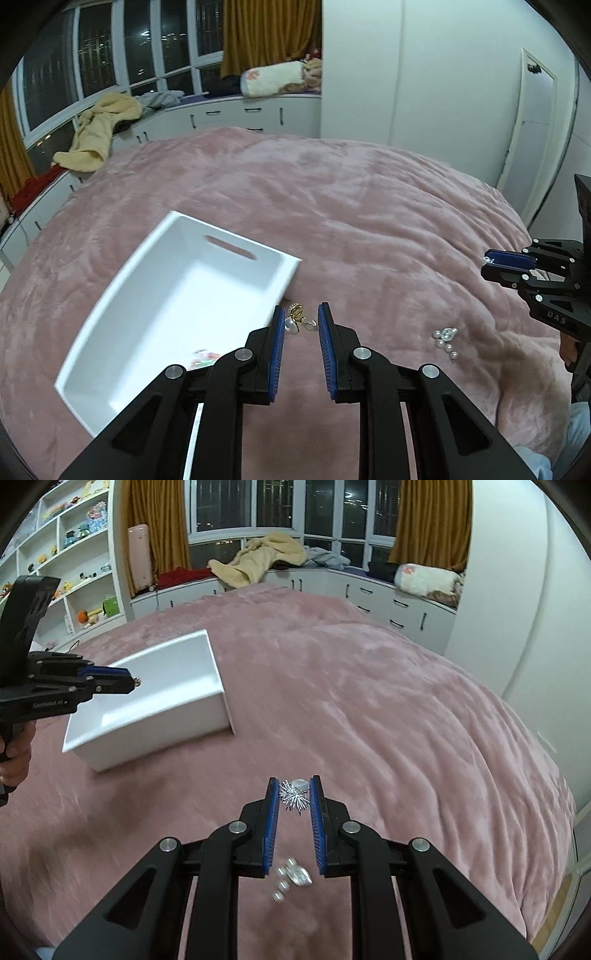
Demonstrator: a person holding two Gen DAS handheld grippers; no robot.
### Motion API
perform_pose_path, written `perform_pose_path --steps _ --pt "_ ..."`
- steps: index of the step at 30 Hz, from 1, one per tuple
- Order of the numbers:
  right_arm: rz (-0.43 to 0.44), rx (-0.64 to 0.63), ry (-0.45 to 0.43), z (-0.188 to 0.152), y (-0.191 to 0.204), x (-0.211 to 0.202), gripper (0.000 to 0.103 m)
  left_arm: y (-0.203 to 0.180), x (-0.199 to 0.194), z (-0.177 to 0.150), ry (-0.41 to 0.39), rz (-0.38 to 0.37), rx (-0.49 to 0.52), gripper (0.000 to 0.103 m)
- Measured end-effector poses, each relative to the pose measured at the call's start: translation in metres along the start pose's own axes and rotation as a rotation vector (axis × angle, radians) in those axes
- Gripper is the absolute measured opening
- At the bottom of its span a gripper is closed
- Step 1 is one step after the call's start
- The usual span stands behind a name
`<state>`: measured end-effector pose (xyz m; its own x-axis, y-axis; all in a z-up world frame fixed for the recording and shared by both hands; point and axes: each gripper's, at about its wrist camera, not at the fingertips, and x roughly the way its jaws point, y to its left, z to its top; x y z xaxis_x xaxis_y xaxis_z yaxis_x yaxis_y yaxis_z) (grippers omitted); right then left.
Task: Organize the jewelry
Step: 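Carry the brooch and gold earring over the white tray and open both grippers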
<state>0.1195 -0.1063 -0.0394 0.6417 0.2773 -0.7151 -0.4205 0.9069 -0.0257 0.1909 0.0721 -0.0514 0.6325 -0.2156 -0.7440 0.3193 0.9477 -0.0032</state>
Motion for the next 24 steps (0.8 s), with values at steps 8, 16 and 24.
perform_pose_path --steps 8,16,24 --pt "0.079 -0.084 -0.024 0.052 0.057 0.035 0.017 0.05 -0.016 -0.009 0.006 0.069 -0.058 0.023" --pt "0.174 -0.151 -0.004 0.1 0.124 0.086 0.017 0.095 -0.021 -0.034 0.043 0.128 -0.118 0.023" --pt "0.218 -0.177 0.087 0.108 0.17 0.14 0.017 0.12 0.004 -0.066 0.123 0.167 -0.177 0.023"
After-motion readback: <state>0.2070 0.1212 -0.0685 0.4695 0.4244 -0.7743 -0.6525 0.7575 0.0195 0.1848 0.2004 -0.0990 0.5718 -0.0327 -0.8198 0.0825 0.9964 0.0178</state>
